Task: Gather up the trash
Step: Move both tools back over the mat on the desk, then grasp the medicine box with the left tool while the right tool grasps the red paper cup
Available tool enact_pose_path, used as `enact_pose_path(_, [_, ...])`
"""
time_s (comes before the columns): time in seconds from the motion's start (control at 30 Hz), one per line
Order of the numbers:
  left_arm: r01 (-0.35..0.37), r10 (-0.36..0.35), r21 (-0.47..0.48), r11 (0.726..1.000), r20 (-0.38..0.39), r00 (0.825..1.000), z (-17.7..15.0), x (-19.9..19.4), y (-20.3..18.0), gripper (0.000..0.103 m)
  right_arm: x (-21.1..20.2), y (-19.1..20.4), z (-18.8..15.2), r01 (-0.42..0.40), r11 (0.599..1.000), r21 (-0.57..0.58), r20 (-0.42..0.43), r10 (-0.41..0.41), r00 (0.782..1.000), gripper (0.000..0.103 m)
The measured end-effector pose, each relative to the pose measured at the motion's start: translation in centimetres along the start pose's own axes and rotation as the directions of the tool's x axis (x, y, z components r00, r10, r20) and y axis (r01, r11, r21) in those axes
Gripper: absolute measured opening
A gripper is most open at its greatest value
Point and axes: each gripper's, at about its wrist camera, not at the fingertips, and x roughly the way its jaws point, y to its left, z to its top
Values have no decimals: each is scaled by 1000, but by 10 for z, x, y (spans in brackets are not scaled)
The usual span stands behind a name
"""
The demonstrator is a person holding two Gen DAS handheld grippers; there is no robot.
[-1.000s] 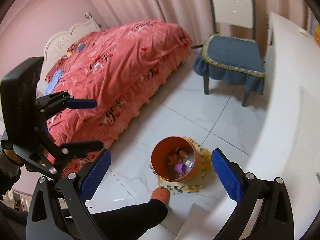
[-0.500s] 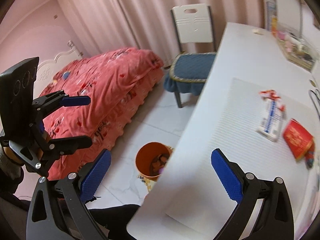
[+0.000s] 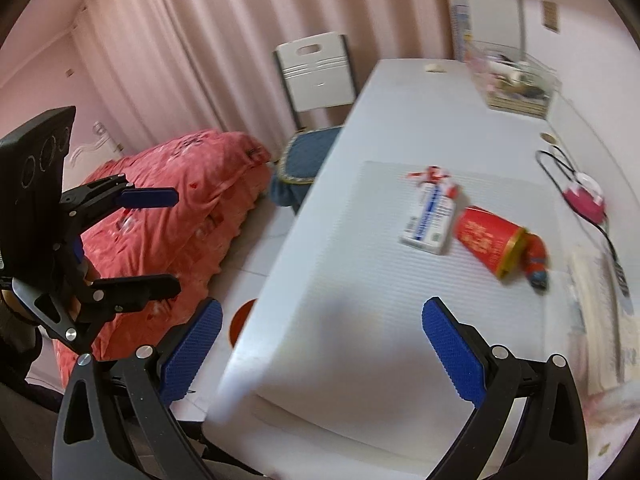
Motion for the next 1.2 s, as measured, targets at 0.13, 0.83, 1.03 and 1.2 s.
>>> enact_pose_path(0.13, [26, -25, 39, 999, -20, 999, 15, 18, -6, 97, -5, -29, -4, 40, 998, 54, 5, -41, 999, 98])
enact_pose_path(0.83, [-26, 9, -96, 995, -168, 986, 67, 184, 4, 97, 73, -156, 24, -14, 961, 276, -9, 17, 1000, 85])
enact_pose_path(1.03, [-47, 24, -119, 992, -188, 982, 69, 207, 7, 97, 104, -182, 28, -40, 942, 333, -12, 47, 999, 62])
enact_pose_path(1.2, [-74, 45, -153, 985, -185, 982, 71, 221, 8, 97, 121, -189, 33, -43, 949, 311, -47, 60, 997, 23])
